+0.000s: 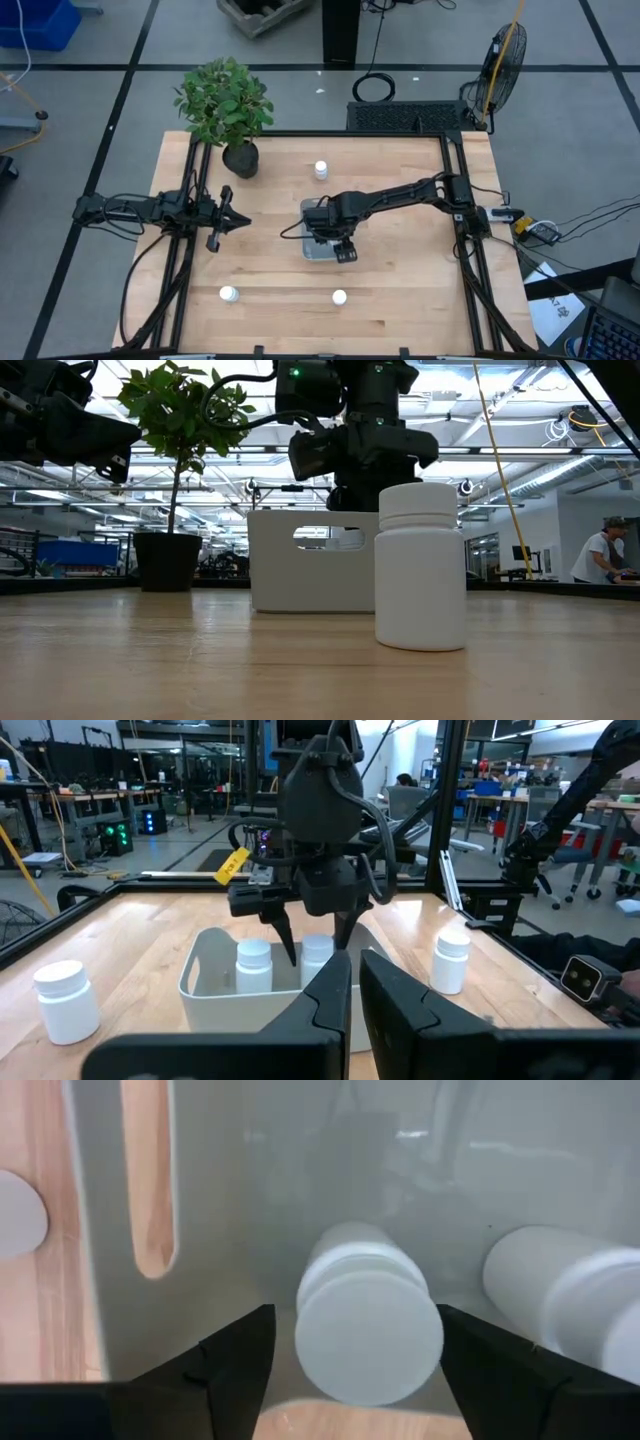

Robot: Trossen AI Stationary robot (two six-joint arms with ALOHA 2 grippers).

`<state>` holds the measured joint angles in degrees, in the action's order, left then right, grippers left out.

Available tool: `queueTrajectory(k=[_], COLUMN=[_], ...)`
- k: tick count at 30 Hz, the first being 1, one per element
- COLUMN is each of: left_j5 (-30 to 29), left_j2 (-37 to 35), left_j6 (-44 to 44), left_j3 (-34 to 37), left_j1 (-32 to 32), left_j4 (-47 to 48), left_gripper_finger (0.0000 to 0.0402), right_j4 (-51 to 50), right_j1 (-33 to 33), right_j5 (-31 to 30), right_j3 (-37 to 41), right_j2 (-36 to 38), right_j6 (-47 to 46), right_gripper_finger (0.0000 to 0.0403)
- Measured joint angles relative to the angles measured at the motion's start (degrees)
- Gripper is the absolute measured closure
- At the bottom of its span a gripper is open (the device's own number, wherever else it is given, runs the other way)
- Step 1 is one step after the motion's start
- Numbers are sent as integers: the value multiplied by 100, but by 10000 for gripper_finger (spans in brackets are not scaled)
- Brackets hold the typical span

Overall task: Pick and place pill bottles into a basket
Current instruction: Put the white medicine bottle into the gray bin

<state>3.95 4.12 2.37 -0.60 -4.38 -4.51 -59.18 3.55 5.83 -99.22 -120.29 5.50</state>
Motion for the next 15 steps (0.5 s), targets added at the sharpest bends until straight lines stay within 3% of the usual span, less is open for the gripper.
queueTrajectory(k=[15], left_j5=[0], left_j2=[-2], left_j6=[1], left_j3=[0], left_j1=[0], left_j4=[2], left_gripper_finger=[371], right_j4=[-9], right_j1=[47], right_j5=[-154], right_j3=[-13], right_j2=[767], right_j6=[-202], right_gripper_finger=[124])
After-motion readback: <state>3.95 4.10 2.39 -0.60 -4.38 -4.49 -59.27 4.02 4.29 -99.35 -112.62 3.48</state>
